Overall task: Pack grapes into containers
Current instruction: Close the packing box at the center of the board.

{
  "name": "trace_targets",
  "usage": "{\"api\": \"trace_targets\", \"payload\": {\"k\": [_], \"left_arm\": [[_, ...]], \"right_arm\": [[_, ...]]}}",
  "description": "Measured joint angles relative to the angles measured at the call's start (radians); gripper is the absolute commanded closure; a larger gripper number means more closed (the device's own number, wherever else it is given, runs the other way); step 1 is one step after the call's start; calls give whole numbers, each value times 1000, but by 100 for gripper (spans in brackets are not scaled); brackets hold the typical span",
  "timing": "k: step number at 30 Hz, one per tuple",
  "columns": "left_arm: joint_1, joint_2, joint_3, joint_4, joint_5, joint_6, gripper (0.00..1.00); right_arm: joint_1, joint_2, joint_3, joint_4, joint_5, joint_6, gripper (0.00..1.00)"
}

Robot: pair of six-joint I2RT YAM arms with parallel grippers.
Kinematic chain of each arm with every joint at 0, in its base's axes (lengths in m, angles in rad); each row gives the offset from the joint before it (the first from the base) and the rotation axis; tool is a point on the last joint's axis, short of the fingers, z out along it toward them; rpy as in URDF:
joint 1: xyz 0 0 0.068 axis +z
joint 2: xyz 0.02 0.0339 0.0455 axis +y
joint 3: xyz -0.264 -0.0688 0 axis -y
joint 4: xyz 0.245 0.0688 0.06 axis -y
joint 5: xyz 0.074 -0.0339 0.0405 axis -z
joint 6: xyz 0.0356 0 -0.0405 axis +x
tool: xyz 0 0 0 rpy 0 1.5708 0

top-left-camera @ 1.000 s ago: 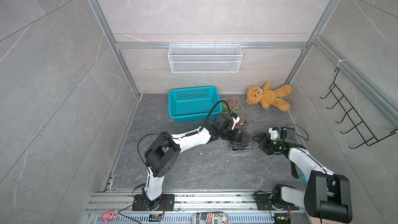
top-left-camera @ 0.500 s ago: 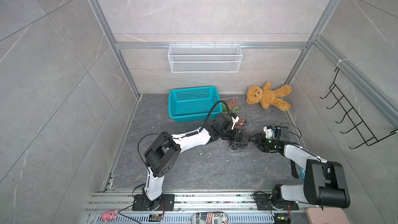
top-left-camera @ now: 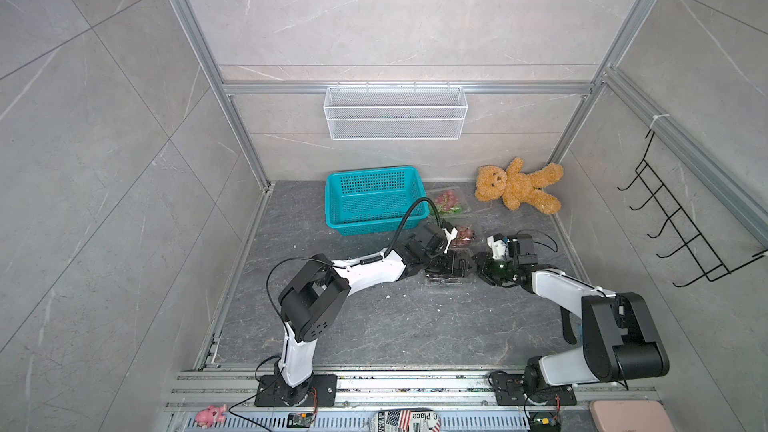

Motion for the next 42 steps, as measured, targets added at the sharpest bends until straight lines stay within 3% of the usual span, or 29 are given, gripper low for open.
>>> {"api": "trace_targets", "payload": {"k": [10, 16, 20, 24, 42], "left_arm": [[72, -79, -111, 27, -11, -14, 0], [72, -79, -113, 38, -24, -16, 0], [71, -80, -113, 41, -26, -16, 0], [71, -80, -113, 42, -26, -16, 0], [71, -80, -113, 41, -34, -16, 0]], "right_arm": [[71, 50, 54, 10, 41, 7, 36], [64, -93, 24, -31, 53, -1, 32], [-19, -208, -76, 13, -18, 14, 37], [-123, -232, -171, 34, -79, 33, 44], [-131, -128, -296, 273, -246, 108, 60]]}}
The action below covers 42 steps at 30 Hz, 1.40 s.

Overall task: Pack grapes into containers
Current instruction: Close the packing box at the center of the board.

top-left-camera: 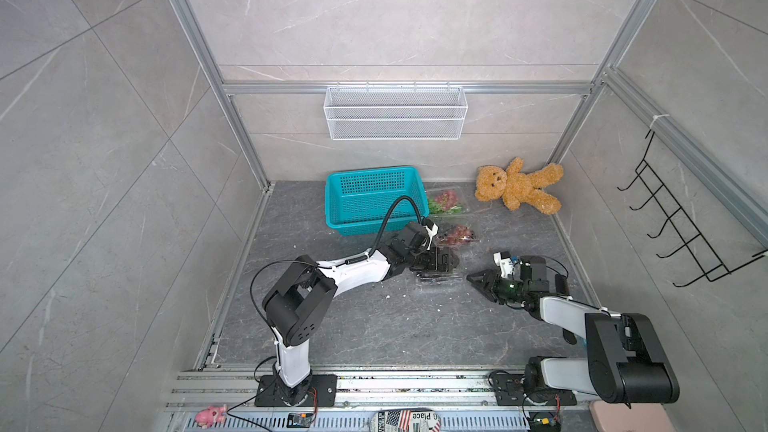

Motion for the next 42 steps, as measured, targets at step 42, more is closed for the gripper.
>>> {"api": "trace_targets", "payload": {"k": [42], "left_arm": [[0, 0, 0, 0, -4, 0, 0]], "right_arm": [[61, 89, 0, 159, -62, 113, 75]]}}
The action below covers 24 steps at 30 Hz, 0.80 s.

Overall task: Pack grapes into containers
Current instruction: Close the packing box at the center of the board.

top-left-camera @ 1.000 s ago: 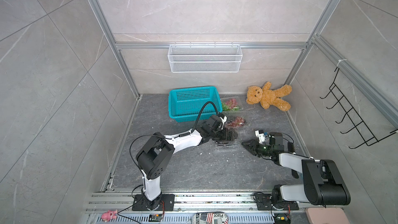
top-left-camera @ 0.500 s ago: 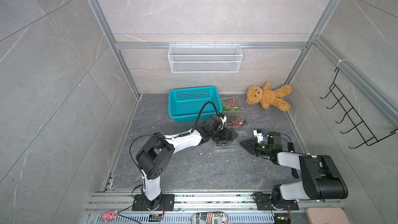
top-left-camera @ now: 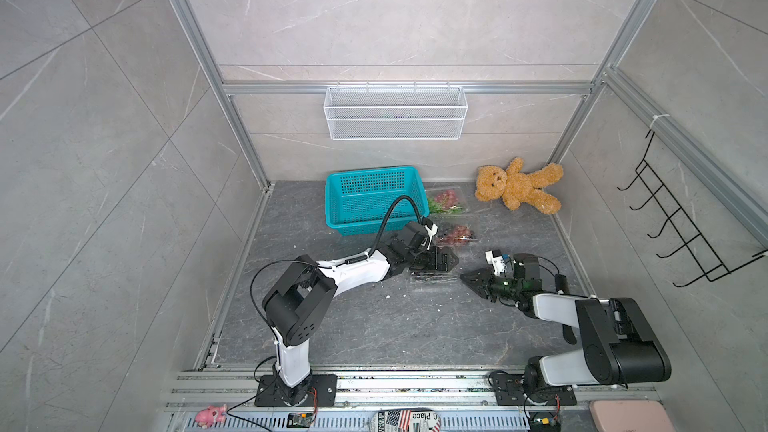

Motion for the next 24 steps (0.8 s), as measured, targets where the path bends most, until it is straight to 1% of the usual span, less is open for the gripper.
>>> {"api": "trace_targets", "payload": {"k": [14, 24], "left_arm": [[0, 0, 0, 0, 0, -4, 0], [0, 0, -1, 1, -7, -7, 0]], "right_arm": [[24, -6, 0, 0, 0, 8, 75], [34, 8, 10, 3, 8, 11, 81]]}}
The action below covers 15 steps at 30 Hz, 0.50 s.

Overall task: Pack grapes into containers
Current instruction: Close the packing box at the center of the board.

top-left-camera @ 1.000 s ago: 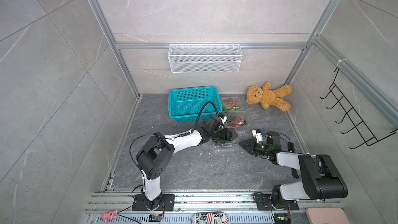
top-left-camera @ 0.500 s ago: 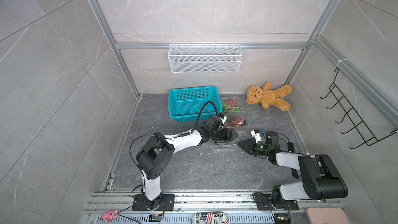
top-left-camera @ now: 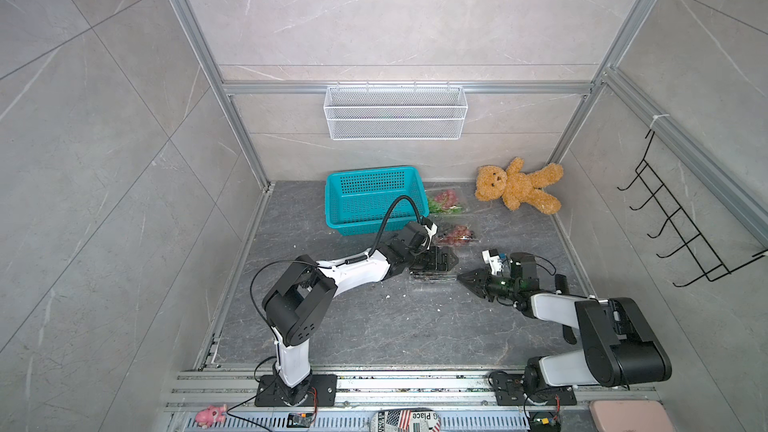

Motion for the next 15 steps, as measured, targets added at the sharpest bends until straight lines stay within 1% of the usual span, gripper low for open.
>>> {"api": "trace_targets", "payload": {"k": [11, 13, 15], "left_arm": [[0, 0, -5, 0, 0, 0, 0], [0, 0, -5, 0, 0, 0, 0], [0, 0, -5, 0, 0, 0, 0]], "right_arm": [[2, 37, 4, 46, -8, 4, 88], [2, 37, 4, 47, -10, 4, 87], [2, 37, 4, 47, -10, 4, 84]]}}
